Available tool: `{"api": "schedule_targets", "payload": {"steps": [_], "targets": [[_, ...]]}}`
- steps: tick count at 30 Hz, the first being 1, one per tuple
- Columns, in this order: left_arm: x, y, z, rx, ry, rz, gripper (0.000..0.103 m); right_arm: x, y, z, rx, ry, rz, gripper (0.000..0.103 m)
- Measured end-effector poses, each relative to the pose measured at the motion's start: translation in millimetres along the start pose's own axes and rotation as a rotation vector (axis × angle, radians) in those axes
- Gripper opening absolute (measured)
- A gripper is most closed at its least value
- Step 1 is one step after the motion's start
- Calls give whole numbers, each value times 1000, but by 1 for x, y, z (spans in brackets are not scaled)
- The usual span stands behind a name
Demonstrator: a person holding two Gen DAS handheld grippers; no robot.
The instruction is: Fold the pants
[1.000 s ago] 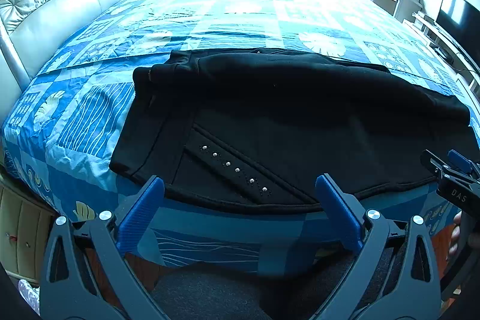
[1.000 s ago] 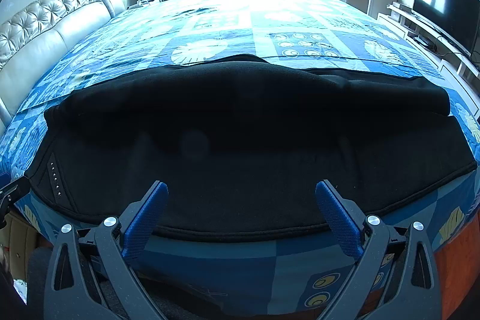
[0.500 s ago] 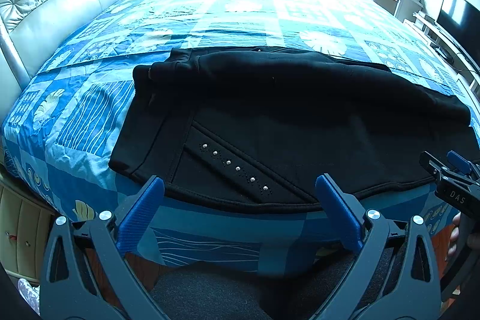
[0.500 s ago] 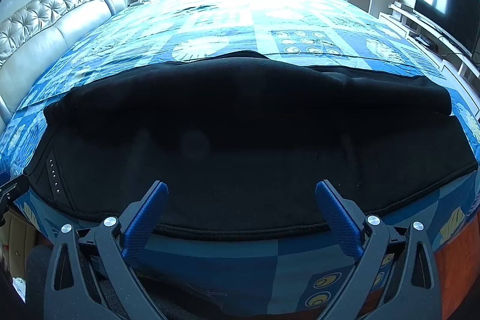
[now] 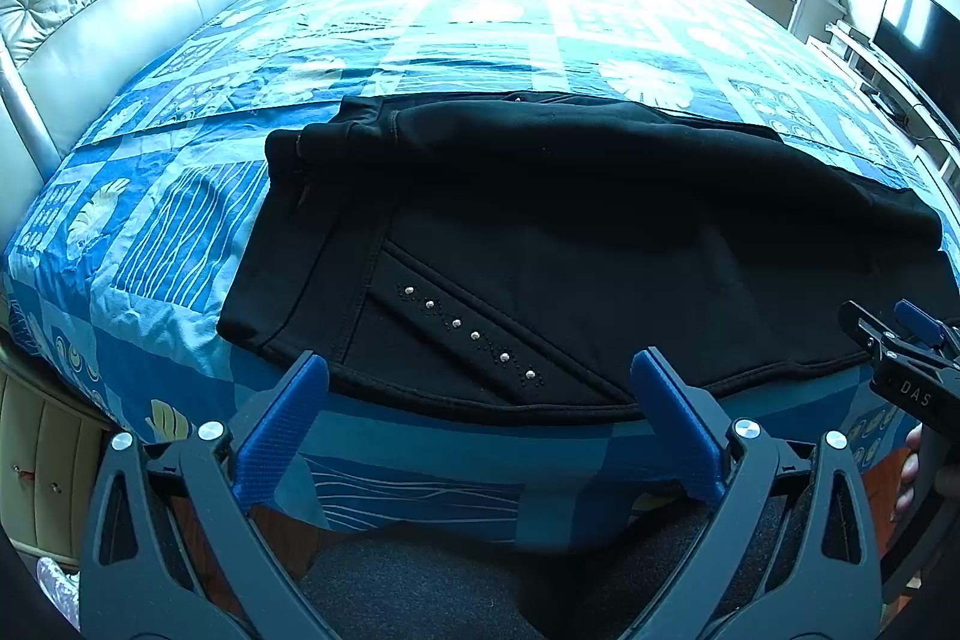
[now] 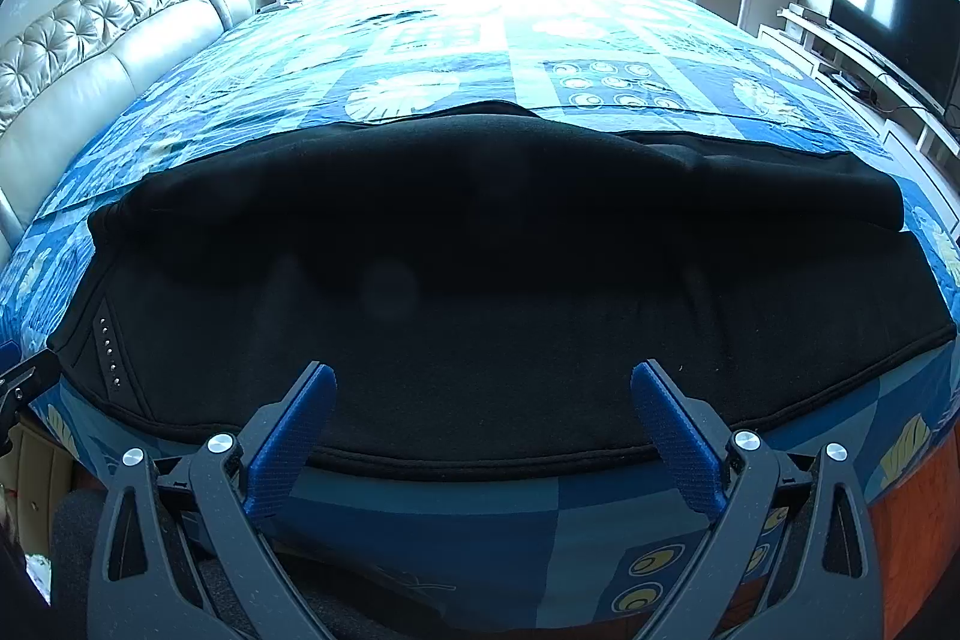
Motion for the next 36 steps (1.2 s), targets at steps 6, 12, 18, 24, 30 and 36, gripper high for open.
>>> {"api": "schedule_targets", "payload": {"steps": [6, 12, 18, 24, 30, 36], "targets": [[1, 0, 0, 2, 0, -1, 101, 0, 1, 0, 1, -1, 0, 98], [1, 0, 0, 1, -1, -2, 101, 1, 0, 0, 0, -1, 0, 98], [0, 0, 0, 1, 0, -1, 101, 1, 1, 0, 0, -2, -1, 98], [0, 1, -1, 5, 0, -3, 101, 5, 2, -2, 7, -8, 0, 98], [3, 0, 0, 23, 31, 9, 101, 8, -4, 2, 25, -63, -8, 98], [32, -37, 9, -23, 149, 56, 101, 26, -46, 14, 8, -323, 35, 98]]}}
Point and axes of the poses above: each gripper's, at about its wrist camera, not at the fingertips, and z roughly against the way its jaws point, x to its left, y to its underside, the point moved 8 cm from there along -z, roughly the way its jaws point, and after that the axes turned 11 degrees about -y, right-handed, at the moved point
